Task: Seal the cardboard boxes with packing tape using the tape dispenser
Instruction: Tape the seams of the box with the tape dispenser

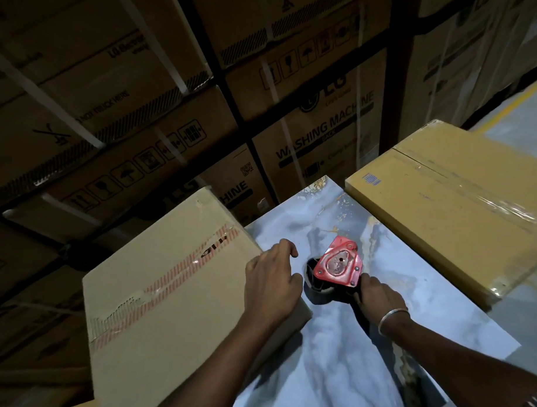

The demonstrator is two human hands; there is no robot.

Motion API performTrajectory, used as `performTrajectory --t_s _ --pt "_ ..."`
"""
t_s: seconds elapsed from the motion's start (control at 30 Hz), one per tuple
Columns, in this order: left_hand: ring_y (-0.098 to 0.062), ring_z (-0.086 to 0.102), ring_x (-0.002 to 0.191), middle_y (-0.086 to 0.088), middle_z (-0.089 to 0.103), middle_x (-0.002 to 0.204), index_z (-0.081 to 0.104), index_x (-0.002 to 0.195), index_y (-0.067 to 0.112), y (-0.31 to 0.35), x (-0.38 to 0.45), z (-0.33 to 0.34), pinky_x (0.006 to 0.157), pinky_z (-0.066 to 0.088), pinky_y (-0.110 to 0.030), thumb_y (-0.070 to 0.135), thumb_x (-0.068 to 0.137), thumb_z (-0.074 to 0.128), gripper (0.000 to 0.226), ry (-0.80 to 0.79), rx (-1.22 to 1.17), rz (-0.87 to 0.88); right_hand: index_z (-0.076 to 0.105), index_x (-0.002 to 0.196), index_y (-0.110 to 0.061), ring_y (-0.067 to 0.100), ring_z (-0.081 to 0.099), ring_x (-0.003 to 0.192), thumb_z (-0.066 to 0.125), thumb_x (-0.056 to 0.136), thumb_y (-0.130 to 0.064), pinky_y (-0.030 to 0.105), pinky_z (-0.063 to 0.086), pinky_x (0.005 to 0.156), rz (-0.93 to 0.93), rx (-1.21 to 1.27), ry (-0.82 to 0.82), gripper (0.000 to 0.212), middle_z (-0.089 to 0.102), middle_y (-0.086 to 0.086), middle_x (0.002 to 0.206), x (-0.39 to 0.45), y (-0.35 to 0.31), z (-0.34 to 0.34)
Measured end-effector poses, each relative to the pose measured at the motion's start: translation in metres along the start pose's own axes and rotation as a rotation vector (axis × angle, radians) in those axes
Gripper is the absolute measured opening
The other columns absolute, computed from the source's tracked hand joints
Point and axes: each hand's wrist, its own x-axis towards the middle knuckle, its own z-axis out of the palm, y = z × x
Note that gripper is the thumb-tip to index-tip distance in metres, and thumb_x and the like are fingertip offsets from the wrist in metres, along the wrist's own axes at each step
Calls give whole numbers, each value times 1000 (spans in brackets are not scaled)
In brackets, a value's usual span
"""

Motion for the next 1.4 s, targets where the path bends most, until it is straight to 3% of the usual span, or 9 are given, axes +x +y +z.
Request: performTrajectory --t_s 0.17,0.33,0.47,0.6,0.73,0.83,1.03,1.2,1.4 --pt "-12 30 145 19 50 134 39 98 39 2 -9 1 119 4 -44 12 66 61 48 -1 -146 -22 52 114 -19 31 62 104 48 98 -45 38 50 75 17 -58 45 30 62 8 114 0 -5 6" --pt "-13 25 148 13 39 150 50 98 35 -1 -9 7 120 3 -46 25 68 67 36 39 -72 -56 58 128 -6 40 57 110 63 77 -52 46 49 93 123 -87 228 69 57 18 122 -3 -19 2" --pt "-13 24 149 12 34 156 52 107 29 -2 -7 8 121 3 -42 25 73 64 37 41 -85 -72 46 144 0 46 47 126 54 83 -56 56 38 106 -33 308 519 83 44 26 144 -18 -66 -15" --pt "-20 47 130 12 47 146 52 113 34 -2 -5 -3 114 32 -46 26 70 52 44 76 -420 -182 42 145 -30 13 41 138 44 95 -59 23 34 112 -316 1102 446 58 43 4 147 -39 -140 -52" --pt "-32 59 114 0 62 123 58 111 39 -23 1 -9 98 49 -55 13 68 46 52 213 -791 -248 49 141 -27 16 51 133 43 95 -53 40 45 105 -348 1358 326 54 52 -3 141 -42 -182 -59" --pt "-7 53 123 6 57 132 58 127 23 -42 5 -21 109 44 -39 10 78 44 53 293 -626 -198 55 136 -26 21 60 125 44 93 -56 51 49 102 -322 1457 268 54 63 -3 130 -38 -188 -55" --pt "-16 -3 154 5 0 168 7 161 23 -85 26 -29 123 4 -44 52 102 29 69 8 60 -292 59 127 -28 29 66 113 48 95 -53 52 52 96 -371 1458 385 42 70 4 117 -39 -188 -48" --pt "-16 -10 154 6 -11 167 -3 160 23 -83 30 -25 123 -2 -43 58 102 19 71 -50 119 -318 62 122 -18 20 68 110 44 96 -35 46 56 88 -503 1220 513 36 69 -5 115 -38 -182 -41" --pt "-15 -10 154 7 -12 167 -7 160 27 -86 27 -22 124 -2 -43 61 101 16 71 -49 129 -302 59 128 -15 8 64 114 47 93 -52 33 56 82 -578 1007 468 53 64 -10 126 -33 -169 -40"
